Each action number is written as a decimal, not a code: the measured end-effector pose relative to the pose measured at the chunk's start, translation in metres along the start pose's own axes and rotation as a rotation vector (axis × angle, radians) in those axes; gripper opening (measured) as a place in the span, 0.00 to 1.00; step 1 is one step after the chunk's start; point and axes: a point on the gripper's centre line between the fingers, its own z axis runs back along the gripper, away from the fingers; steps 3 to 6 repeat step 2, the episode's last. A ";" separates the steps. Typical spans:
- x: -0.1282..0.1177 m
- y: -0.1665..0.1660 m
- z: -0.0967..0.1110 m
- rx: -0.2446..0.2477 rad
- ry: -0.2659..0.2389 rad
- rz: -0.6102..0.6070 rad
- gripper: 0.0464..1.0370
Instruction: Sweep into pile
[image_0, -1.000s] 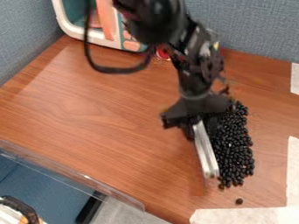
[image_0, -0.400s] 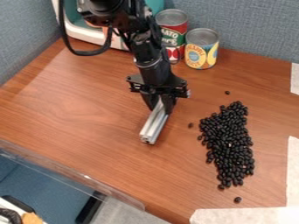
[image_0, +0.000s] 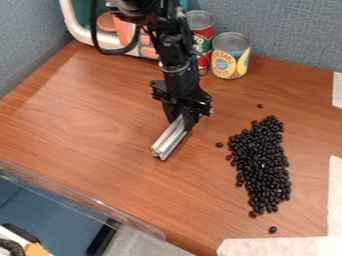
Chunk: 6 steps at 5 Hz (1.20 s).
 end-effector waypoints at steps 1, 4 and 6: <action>-0.002 0.002 0.028 0.084 -0.040 0.051 0.70; 0.003 0.001 0.070 0.125 -0.113 0.085 0.95; 0.003 0.001 0.070 0.125 -0.113 0.085 0.95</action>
